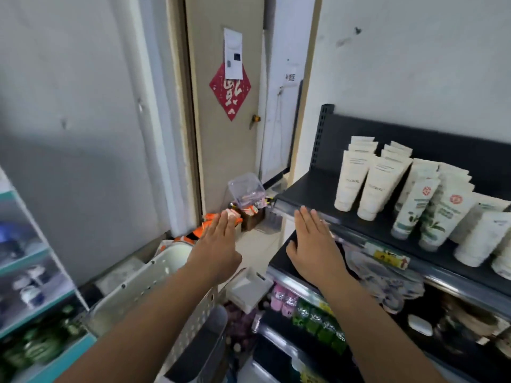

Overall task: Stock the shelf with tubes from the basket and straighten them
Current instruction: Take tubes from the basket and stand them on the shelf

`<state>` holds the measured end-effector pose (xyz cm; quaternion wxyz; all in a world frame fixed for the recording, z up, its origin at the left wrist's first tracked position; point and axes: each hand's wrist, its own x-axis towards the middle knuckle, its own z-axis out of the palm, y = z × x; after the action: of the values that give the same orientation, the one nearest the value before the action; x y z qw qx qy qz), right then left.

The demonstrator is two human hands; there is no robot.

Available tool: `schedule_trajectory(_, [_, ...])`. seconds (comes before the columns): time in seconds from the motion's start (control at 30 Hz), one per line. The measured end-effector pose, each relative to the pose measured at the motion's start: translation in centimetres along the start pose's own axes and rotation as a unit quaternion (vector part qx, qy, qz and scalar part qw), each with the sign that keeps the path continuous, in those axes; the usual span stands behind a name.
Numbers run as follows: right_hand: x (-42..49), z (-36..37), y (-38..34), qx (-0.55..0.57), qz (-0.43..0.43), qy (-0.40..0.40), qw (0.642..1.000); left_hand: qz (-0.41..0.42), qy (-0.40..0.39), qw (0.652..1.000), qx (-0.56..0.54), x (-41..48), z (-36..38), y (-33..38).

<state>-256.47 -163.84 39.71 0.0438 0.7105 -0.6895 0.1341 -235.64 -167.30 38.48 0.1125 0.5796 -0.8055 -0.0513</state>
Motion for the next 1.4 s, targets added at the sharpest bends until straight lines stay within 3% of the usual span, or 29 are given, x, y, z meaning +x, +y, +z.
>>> schedule_trajectory(0.4, [4.4,6.3,-12.8,0.026,-0.168,-0.054,0.984,-0.132,-0.023,0.991,0.003,-5.5,0.1,-12.4])
schedule_trajectory(0.93, [14.4,19.4,-19.9,0.018,-0.288,-0.191,0.938,-0.273,-0.102,0.954,-0.070,-2.6,7.7,-23.1])
schedule_trajectory(1.17, [17.2,27.7,-20.8,-0.013,-0.355,-0.311,0.882,-0.357,-0.149,0.916,-0.106,-0.8,13.7,-25.9])
schedule_trajectory(1.4, [17.2,34.5,-20.7,-0.008,-0.356,-0.460,0.814,-0.472,-0.234,0.837,-0.148,-2.1,19.7,-26.3])
